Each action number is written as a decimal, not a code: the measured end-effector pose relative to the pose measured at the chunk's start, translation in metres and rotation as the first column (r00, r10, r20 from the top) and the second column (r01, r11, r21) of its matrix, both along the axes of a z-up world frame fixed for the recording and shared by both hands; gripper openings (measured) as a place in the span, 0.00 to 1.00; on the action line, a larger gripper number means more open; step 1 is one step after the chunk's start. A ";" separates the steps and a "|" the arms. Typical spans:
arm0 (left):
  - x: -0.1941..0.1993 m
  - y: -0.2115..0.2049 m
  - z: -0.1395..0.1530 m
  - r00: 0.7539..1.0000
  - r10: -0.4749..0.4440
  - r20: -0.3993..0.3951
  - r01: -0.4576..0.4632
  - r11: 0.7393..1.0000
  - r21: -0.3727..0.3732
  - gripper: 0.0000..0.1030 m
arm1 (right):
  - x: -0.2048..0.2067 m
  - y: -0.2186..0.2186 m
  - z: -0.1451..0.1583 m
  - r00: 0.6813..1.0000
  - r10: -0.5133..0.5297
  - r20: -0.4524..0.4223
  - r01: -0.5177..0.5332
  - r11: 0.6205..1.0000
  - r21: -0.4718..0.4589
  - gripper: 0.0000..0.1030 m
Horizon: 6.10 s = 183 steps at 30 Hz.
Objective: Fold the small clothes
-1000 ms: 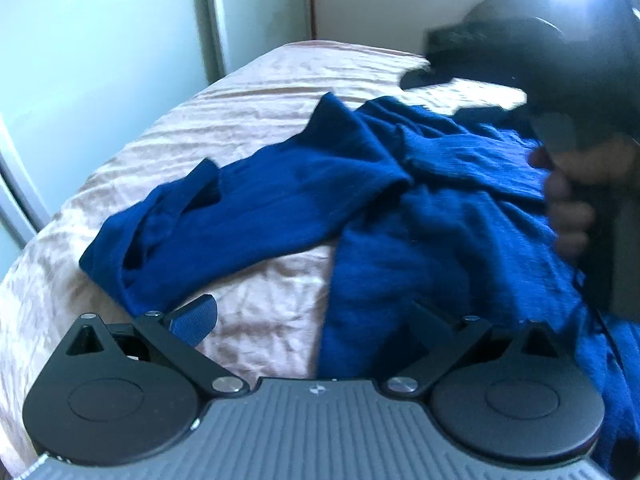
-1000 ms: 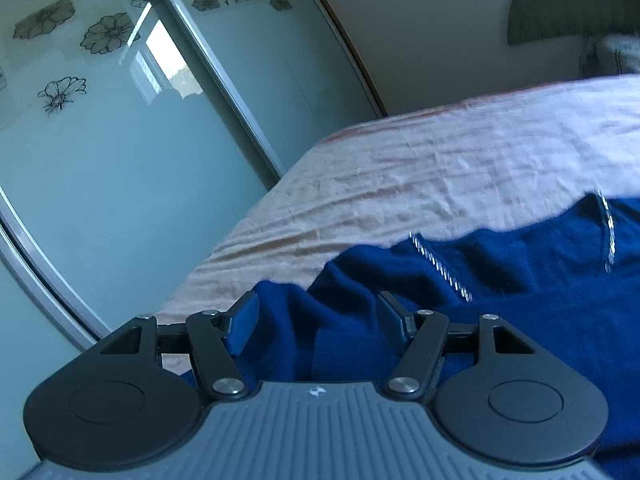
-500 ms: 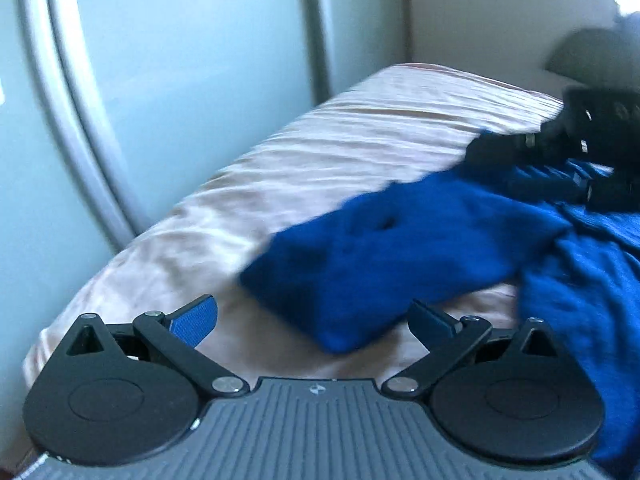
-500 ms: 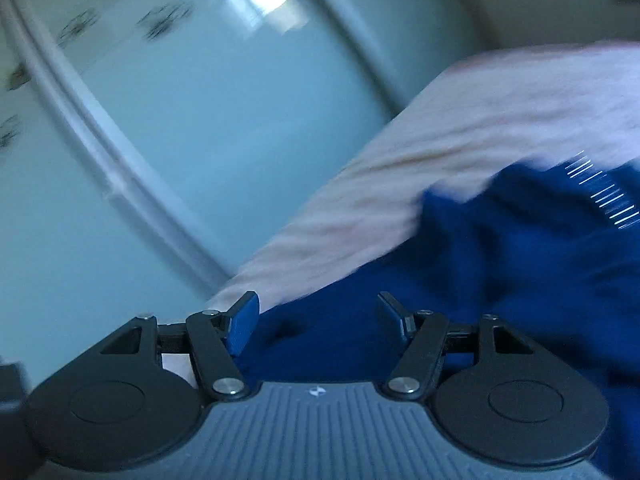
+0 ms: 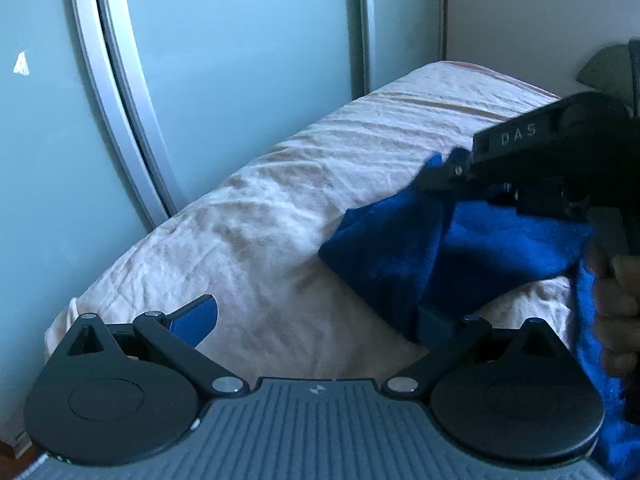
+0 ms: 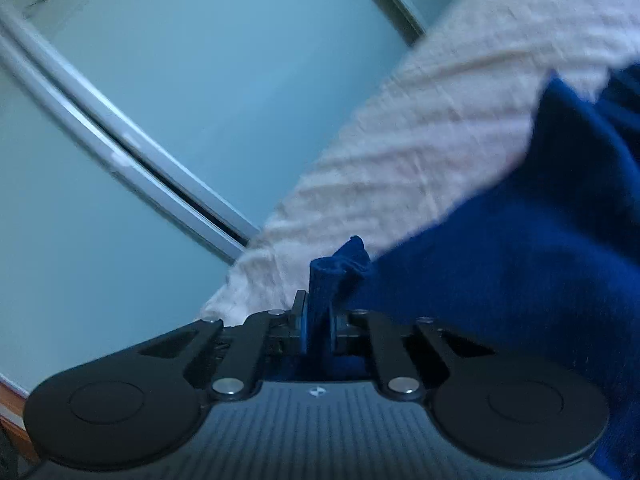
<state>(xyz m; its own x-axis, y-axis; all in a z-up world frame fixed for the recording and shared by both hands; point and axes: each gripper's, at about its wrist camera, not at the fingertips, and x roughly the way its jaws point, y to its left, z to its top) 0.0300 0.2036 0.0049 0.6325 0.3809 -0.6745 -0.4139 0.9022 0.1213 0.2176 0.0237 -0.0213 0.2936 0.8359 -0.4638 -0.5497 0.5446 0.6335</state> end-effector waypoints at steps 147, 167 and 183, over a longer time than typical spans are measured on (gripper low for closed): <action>0.038 -0.112 0.062 0.843 -0.277 0.461 0.417 0.878 -0.235 0.02 | -0.073 -0.175 0.040 0.899 -0.324 0.296 0.315 0.946 0.077 0.76; 0.112 -0.219 0.080 0.750 -0.511 0.419 0.609 0.782 -0.134 0.02 | -0.045 -0.270 0.061 0.794 -0.507 0.335 0.505 0.857 0.099 0.76; 0.139 -0.326 0.043 0.653 -0.676 0.342 0.748 0.644 -0.157 0.02 | -0.055 -0.375 0.016 0.658 -0.717 0.230 0.717 0.690 0.099 0.76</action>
<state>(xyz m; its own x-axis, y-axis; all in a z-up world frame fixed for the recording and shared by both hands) 0.1690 -0.1227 0.0474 0.7752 -0.4235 -0.4688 0.3910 0.9044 -0.1706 0.1621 -0.3513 -0.0054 0.8991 0.3201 -0.2984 -0.1172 0.8331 0.5406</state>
